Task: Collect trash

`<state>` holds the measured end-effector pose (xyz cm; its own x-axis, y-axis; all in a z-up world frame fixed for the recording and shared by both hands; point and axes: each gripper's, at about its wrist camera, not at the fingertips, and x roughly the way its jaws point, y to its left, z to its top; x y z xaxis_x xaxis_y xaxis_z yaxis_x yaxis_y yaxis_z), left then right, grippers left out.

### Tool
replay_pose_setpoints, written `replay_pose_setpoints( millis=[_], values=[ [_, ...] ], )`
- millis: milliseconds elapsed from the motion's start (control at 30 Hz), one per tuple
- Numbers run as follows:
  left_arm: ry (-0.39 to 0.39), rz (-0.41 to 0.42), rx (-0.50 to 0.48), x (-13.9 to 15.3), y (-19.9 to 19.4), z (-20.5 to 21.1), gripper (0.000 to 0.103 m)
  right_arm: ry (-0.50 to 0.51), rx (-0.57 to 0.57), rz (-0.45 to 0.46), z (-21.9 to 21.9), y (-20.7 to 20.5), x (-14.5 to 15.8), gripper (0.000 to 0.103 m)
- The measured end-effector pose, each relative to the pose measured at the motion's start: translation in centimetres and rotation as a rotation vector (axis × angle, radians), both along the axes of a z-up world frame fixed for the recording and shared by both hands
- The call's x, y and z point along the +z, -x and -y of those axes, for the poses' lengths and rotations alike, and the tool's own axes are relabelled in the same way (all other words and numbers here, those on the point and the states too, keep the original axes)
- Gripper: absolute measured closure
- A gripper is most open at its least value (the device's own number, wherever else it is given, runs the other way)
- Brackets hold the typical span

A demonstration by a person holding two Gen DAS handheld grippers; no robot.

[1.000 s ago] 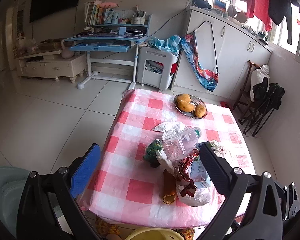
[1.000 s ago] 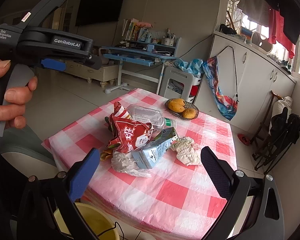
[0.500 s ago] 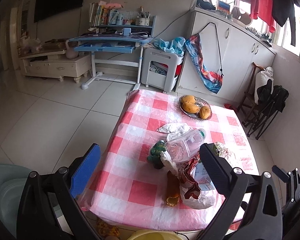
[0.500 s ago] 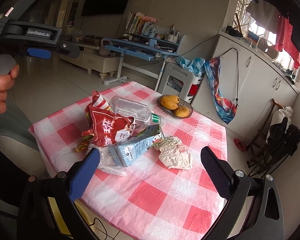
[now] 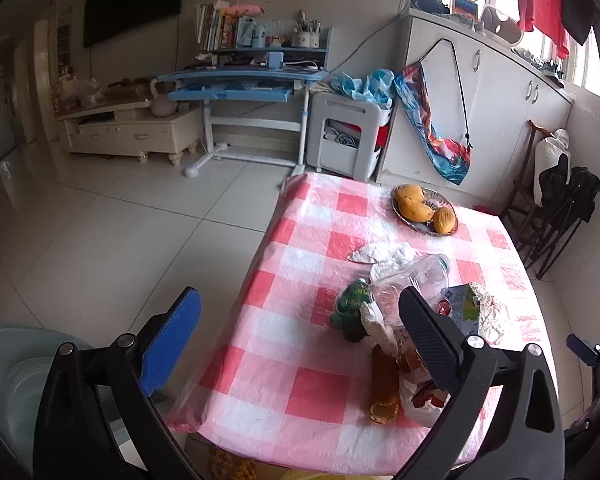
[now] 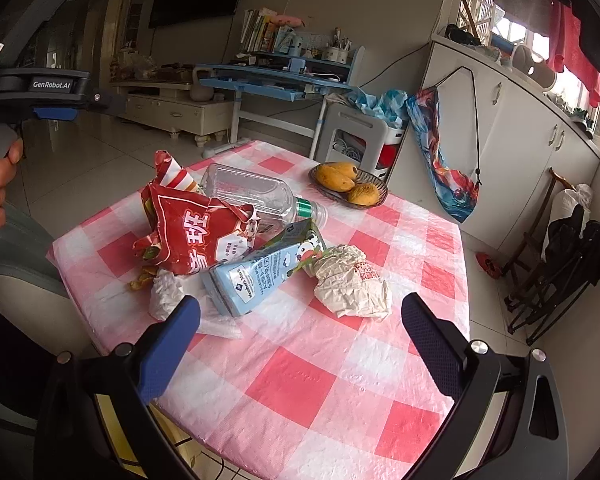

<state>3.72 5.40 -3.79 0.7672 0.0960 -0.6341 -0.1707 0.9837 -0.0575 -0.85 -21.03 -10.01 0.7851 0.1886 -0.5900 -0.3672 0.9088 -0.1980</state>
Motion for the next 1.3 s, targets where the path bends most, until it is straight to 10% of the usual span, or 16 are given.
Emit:
replay_pose_setpoints(
  millis=[467,1300],
  values=[
    [-0.033,0.01,-0.064,0.1,0.2,1.7,0.007,-0.032,-0.015,0.134,0.9,1.3,1.9,0.006],
    [-0.045,0.011,-0.096,-0.3,0.2,2.3,0.007,-0.076,-0.018,0.114,1.4,0.9,1.5,0.006]
  ],
)
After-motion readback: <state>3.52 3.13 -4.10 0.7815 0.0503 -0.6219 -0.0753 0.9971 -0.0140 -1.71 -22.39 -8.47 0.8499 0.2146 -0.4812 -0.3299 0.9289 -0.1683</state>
